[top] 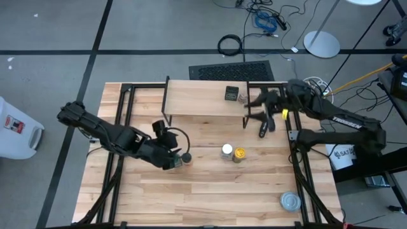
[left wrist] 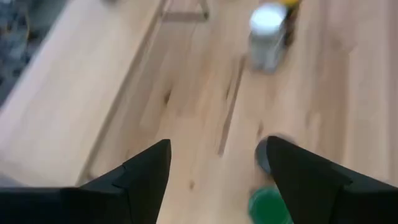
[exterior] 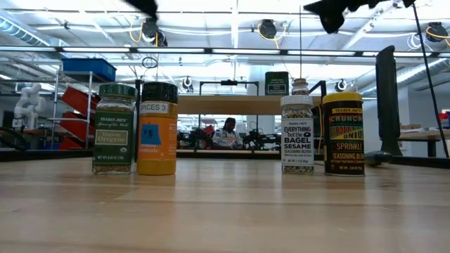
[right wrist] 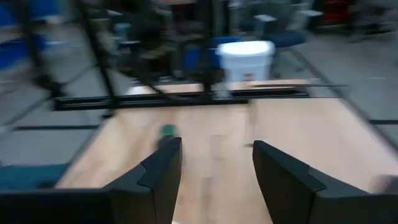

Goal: Shelf spices
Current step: Put the green seasoning bottle on the shelf

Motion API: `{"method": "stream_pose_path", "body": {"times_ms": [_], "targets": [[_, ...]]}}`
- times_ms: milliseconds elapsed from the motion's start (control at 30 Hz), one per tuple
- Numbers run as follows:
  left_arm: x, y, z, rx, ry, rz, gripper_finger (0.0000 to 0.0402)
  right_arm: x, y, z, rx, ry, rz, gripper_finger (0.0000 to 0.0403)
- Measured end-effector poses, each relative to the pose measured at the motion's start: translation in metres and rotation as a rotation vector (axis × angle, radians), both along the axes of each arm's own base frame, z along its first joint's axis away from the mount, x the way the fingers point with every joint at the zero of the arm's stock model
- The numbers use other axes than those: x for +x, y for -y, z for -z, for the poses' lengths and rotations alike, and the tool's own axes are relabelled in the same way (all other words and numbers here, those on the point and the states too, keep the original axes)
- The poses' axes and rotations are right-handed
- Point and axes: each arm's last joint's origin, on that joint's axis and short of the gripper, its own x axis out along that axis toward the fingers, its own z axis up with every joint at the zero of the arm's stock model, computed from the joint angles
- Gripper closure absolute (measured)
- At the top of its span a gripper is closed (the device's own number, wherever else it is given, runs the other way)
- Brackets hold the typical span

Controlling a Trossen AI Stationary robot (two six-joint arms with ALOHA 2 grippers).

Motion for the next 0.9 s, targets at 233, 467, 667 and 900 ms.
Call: {"method": "stream_pose_path", "body": {"times_ms": [233, 467, 667, 900], "targets": [[-0.007, 0.003, 0.035, -0.080, -0.071, -0.078, 0.0127, 0.014, -0.039, 0.004, 0.016, -0.038, -0.127, 0.0218], [-0.019, 0.022, 0.058, -0.128, -0.108, -0.039, 0.0127, 0.022, -0.052, 0.010, 0.004, -0.072, -0.179, 0.0218], [-0.025, 0.031, 0.074, -0.142, -0.099, -0.056, 0.0127, 0.027, -0.052, 0.012, 0.014, -0.085, -0.173, 0.0218], [-0.025, 0.032, 0.086, -0.136, -0.086, -0.046, 0.0127, 0.034, -0.052, 0.016, 0.022, -0.096, -0.172, 0.0218]]}}
